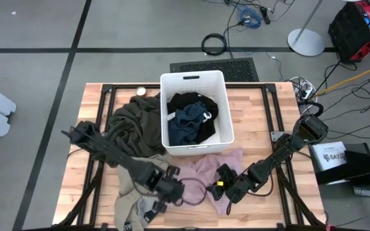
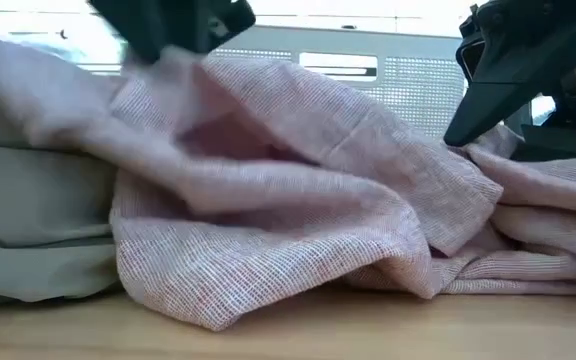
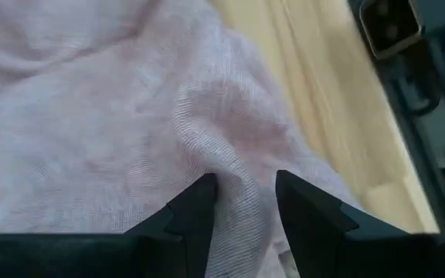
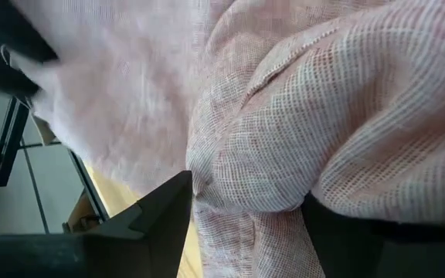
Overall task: Sort clothes
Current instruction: Put the pink polo into the laundry bin
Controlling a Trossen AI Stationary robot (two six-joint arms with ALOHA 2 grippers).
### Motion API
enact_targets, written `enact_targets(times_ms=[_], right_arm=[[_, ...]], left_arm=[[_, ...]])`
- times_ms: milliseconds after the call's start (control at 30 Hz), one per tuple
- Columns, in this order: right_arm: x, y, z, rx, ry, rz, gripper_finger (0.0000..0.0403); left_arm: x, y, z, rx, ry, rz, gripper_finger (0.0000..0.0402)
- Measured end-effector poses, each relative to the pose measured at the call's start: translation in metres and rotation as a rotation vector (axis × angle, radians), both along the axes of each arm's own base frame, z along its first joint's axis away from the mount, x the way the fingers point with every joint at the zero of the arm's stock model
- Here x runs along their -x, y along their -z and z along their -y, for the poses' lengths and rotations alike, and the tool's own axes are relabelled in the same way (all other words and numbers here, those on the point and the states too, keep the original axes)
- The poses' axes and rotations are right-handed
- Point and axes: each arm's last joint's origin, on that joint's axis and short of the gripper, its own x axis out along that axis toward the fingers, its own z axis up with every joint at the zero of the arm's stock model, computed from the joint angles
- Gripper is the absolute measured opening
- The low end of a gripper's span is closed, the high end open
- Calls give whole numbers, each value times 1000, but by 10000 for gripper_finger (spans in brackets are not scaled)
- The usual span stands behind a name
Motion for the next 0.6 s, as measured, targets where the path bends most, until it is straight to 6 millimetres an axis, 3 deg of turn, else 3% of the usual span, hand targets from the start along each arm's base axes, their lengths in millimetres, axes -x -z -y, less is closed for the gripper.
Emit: enact_targets(times_ms=[167, 400, 600], right_arm=[[-1, 0, 0, 0, 4, 5, 224], [-1, 0, 1, -5, 9, 6, 224], [-1, 0, 1, -15, 22, 7, 224]], left_arm=[[-8, 29, 13, -128, 34, 35, 148], [-27, 68, 16, -146, 131, 34, 148], [-50, 68, 9, -107, 203, 146, 148]])
